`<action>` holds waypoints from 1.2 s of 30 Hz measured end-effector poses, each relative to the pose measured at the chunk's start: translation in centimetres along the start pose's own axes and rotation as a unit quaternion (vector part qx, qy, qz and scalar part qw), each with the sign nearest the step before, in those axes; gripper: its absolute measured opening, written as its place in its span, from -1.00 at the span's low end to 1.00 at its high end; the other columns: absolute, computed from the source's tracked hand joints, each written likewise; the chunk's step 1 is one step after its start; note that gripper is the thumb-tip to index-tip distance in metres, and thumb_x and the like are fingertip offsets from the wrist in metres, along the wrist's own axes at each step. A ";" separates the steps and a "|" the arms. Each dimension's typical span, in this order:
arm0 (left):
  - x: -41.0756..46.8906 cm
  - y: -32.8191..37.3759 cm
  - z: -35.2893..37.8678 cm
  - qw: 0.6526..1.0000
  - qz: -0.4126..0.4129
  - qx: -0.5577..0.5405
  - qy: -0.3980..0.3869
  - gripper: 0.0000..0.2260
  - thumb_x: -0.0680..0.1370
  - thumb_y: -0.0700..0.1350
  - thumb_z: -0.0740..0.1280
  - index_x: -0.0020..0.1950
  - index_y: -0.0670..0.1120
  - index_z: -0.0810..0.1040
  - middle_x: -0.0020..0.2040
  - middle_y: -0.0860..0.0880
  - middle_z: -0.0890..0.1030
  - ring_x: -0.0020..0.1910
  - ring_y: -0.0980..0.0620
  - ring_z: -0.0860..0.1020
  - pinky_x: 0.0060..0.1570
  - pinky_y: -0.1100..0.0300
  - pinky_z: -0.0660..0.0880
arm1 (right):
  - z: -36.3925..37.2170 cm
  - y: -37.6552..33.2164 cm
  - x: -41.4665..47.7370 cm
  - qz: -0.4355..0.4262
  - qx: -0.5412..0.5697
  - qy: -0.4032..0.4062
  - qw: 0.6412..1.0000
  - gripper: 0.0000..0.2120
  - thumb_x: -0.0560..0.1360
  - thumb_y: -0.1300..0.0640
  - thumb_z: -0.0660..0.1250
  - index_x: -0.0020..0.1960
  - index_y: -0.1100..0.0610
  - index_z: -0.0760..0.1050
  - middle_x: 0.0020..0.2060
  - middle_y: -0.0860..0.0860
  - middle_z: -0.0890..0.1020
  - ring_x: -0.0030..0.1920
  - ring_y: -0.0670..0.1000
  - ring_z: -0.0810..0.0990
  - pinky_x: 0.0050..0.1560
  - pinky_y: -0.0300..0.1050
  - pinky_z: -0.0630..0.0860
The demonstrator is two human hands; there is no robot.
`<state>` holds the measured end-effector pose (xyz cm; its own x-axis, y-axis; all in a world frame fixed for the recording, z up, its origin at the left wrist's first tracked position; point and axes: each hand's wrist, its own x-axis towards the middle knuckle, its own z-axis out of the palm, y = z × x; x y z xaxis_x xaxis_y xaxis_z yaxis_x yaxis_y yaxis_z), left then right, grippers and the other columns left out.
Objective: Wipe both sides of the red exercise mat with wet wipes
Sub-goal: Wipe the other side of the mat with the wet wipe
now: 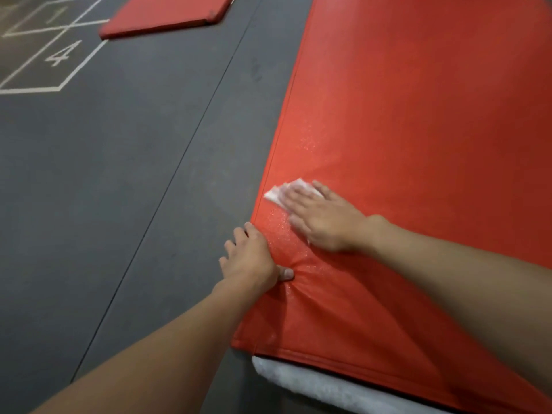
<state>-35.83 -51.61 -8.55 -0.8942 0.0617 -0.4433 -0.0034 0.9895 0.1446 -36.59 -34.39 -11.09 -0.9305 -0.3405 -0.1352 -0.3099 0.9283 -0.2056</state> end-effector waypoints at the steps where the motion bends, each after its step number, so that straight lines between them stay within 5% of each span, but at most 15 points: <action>1: 0.1 0.0 0.0 1.000 -0.001 -0.001 -0.001 0.10 0.25 0.17 0.61 0.55 -0.16 0.02 0.43 -0.08 0.23 0.41 -0.17 0.26 0.30 -0.12 0.32 | -0.1 -0.3 0.4 0.026 0.017 0.008 0.999 -0.45 0.68 -0.09 -0.14 0.62 -0.01 -0.20 0.61 -0.03 -0.12 0.59 -0.03 -0.22 0.55 0.05 -0.31; 6: 0.4 -0.3 -0.1 1.000 -0.008 -0.026 -0.006 0.01 0.23 0.13 0.63 0.48 -0.11 0.13 0.36 -0.04 0.28 0.38 -0.12 0.28 0.27 -0.09 0.34 | 0.9 -3.0 0.5 -0.132 -0.017 -0.028 0.991 -0.45 0.69 -0.06 -0.12 0.63 0.04 -0.14 0.61 -0.02 -0.08 0.59 -0.02 -0.18 0.56 0.06 -0.25; 10: 0.5 0.0 -0.4 1.000 -0.011 -0.009 -0.016 -0.01 0.20 0.16 0.63 0.43 -0.13 0.17 0.36 -0.06 0.27 0.40 -0.14 0.26 0.28 -0.11 0.33 | -0.2 -0.9 2.1 0.020 -0.030 0.005 0.999 -0.46 0.69 -0.06 -0.20 0.62 0.04 -0.19 0.61 0.02 -0.14 0.59 0.03 -0.23 0.54 0.15 -0.27; 14: 0.4 0.1 -0.4 1.000 -0.008 -0.016 -0.017 0.01 0.22 0.14 0.63 0.47 -0.11 0.14 0.35 -0.04 0.27 0.40 -0.10 0.26 0.29 -0.07 0.33 | 1.3 -3.1 1.6 -0.128 -0.046 -0.026 0.990 -0.46 0.69 -0.06 -0.18 0.62 0.04 -0.19 0.61 -0.03 -0.11 0.59 -0.01 -0.21 0.54 0.13 -0.29; 19: 0.1 0.3 -0.5 1.000 -0.010 0.009 -0.021 0.12 0.24 0.17 0.62 0.54 -0.20 0.02 0.44 -0.09 0.22 0.43 -0.15 0.24 0.32 -0.10 0.31 | -0.4 -1.2 3.6 0.042 -0.034 -0.010 0.998 -0.46 0.69 -0.05 -0.21 0.62 0.09 -0.22 0.61 0.05 -0.19 0.58 0.06 -0.27 0.53 0.15 -0.33; 23: -0.1 0.5 -0.6 1.000 0.000 0.014 -0.017 0.07 0.26 0.16 0.61 0.53 -0.19 0.06 0.42 -0.07 0.25 0.40 -0.12 0.27 0.32 -0.06 0.31 | 0.9 -3.1 1.9 -0.115 -0.049 -0.035 0.992 -0.46 0.69 -0.05 -0.20 0.62 0.07 -0.19 0.61 0.03 -0.15 0.59 0.05 -0.24 0.54 0.16 -0.28; 28: -0.2 0.8 -0.6 0.998 0.001 0.054 -0.015 0.19 0.27 0.19 0.59 0.57 -0.26 -0.11 0.49 -0.13 0.17 0.45 -0.15 0.22 0.36 -0.07 0.27 | -0.8 -0.2 3.3 0.072 -0.030 -0.016 0.997 -0.44 0.69 -0.07 -0.21 0.62 0.09 -0.23 0.61 0.05 -0.20 0.58 0.03 -0.28 0.53 0.12 -0.34; 33: -0.2 0.9 -0.6 0.999 0.005 0.054 -0.003 0.16 0.26 0.19 0.59 0.56 -0.24 -0.06 0.46 -0.10 0.21 0.44 -0.12 0.25 0.35 -0.03 0.28 | 1.0 -1.3 0.4 -0.094 -0.056 -0.028 0.994 -0.43 0.67 -0.11 -0.21 0.62 0.05 -0.20 0.61 0.02 -0.16 0.59 0.03 -0.24 0.54 0.10 -0.30; 36: -0.2 1.0 -0.6 0.997 0.011 0.075 -0.008 0.20 0.27 0.19 0.59 0.57 -0.27 -0.13 0.49 -0.15 0.16 0.46 -0.16 0.21 0.37 -0.06 0.26 | -0.7 1.6 1.5 0.037 -0.053 -0.020 0.998 -0.43 0.68 -0.10 -0.20 0.62 0.06 -0.23 0.61 0.02 -0.19 0.58 0.00 -0.27 0.54 0.11 -0.32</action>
<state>-35.88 -50.68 -7.77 -0.8863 0.0854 -0.4551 0.0849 0.9962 0.0215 -38.66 -33.35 -10.92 -0.9436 -0.2744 -0.1852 -0.2616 0.9609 -0.0912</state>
